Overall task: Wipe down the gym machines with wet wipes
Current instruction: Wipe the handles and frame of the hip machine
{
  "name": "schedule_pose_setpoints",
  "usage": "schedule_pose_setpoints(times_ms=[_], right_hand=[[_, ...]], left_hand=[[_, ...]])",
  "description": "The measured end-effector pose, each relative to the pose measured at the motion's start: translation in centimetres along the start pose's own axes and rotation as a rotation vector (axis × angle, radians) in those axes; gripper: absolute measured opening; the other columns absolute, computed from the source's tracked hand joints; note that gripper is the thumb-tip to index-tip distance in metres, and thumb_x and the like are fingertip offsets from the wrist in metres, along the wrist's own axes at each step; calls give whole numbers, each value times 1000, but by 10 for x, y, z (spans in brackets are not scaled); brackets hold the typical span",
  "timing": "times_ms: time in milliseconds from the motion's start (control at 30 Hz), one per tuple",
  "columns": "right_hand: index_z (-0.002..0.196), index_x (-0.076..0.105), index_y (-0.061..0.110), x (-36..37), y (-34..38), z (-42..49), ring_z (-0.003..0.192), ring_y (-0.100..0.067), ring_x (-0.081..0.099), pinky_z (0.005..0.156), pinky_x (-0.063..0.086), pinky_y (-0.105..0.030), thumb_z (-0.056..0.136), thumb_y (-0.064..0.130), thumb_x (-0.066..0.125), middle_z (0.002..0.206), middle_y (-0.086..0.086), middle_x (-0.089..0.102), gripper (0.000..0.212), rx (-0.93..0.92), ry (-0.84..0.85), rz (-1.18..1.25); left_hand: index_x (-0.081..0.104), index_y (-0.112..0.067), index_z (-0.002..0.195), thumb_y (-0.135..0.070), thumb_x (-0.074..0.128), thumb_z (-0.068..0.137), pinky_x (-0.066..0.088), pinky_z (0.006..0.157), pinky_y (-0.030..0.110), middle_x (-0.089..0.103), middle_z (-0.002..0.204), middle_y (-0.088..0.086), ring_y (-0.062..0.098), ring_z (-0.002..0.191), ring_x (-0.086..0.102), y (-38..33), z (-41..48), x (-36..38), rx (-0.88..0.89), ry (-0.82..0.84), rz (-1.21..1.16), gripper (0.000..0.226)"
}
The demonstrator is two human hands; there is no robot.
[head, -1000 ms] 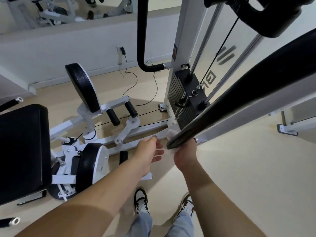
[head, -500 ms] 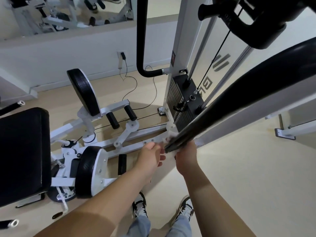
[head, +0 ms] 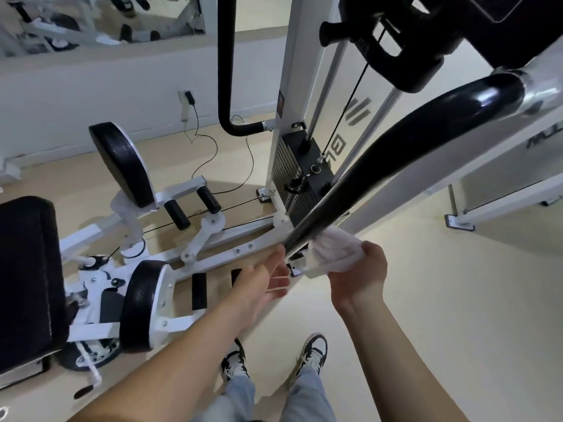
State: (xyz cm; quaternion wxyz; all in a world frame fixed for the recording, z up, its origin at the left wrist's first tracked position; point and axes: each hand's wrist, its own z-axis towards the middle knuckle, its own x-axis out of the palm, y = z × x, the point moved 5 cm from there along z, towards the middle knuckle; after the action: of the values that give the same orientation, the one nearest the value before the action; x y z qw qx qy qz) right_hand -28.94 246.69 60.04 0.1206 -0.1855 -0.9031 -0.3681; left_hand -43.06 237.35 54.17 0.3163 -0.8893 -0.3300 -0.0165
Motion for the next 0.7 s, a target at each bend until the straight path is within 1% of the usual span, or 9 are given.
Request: schedule_pose_setpoints(times_ms=[67,133,267,367,433,500,567,633,700], right_hand=[[120,66,4,-14,-18,-4,102,-30,68,97,48,-41,102,33,32,115,-15,69,48,85,-94,-60],[120,66,3,-11,-37,-14,91,-36,71,86,54,-41,100,39,40,101,-19,74,49,222,-43,-155],[113,69,8,2,-51,-18,86,-38,68,77,49,-42,99,33,50,88,-17,74,34,315,103,-405],[116,67,9,-3,-44,-11,86,-39,72,71,57,-46,101,26,50,99,-16,75,29,315,96,-635],[116,69,7,-12,-33,-3,83,-36,74,78,61,-48,101,23,51,96,-15,77,28,281,82,-758],[116,67,3,-21,-21,10,82,-32,71,78,58,-42,100,21,53,91,-15,75,28,259,75,-811],[113,66,4,-25,-9,26,83,-30,67,78,53,-39,100,19,52,93,-16,73,24,239,69,-839],[110,66,5,-23,-3,40,84,-30,67,76,51,-38,101,20,51,92,-15,72,23,219,122,-873],[112,68,3,-18,-1,51,85,-30,69,75,54,-38,101,20,52,90,-13,74,26,218,186,-901]], left_hand=[[66,-6,122,-70,72,76,52,106,54,71,121,17,33,107,69,15,-10,10,-114,138,-28,79],[62,-9,134,-71,77,76,52,105,55,66,132,22,38,118,67,29,-21,16,-223,224,-173,86],[62,-5,137,-60,62,94,57,83,43,70,125,22,33,100,73,27,-30,21,-211,201,-446,70],[60,-5,138,-49,50,103,53,60,35,74,114,18,31,81,73,24,-25,14,-176,64,-457,57],[62,-10,131,-49,49,105,61,69,40,76,111,16,35,90,75,22,-17,-1,-155,-129,-386,49],[59,-9,122,-55,46,104,59,87,48,72,103,11,34,97,70,17,-11,-23,-126,-436,-209,51],[57,-12,108,-56,40,105,53,90,41,62,91,5,30,93,62,-2,-8,-32,-4,-667,-7,47],[59,-15,94,-54,40,106,46,81,35,62,87,5,28,87,59,-21,0,-24,116,-690,117,44],[59,-19,94,-52,41,107,43,79,32,62,91,7,26,91,56,-29,19,-3,191,-592,142,40]])
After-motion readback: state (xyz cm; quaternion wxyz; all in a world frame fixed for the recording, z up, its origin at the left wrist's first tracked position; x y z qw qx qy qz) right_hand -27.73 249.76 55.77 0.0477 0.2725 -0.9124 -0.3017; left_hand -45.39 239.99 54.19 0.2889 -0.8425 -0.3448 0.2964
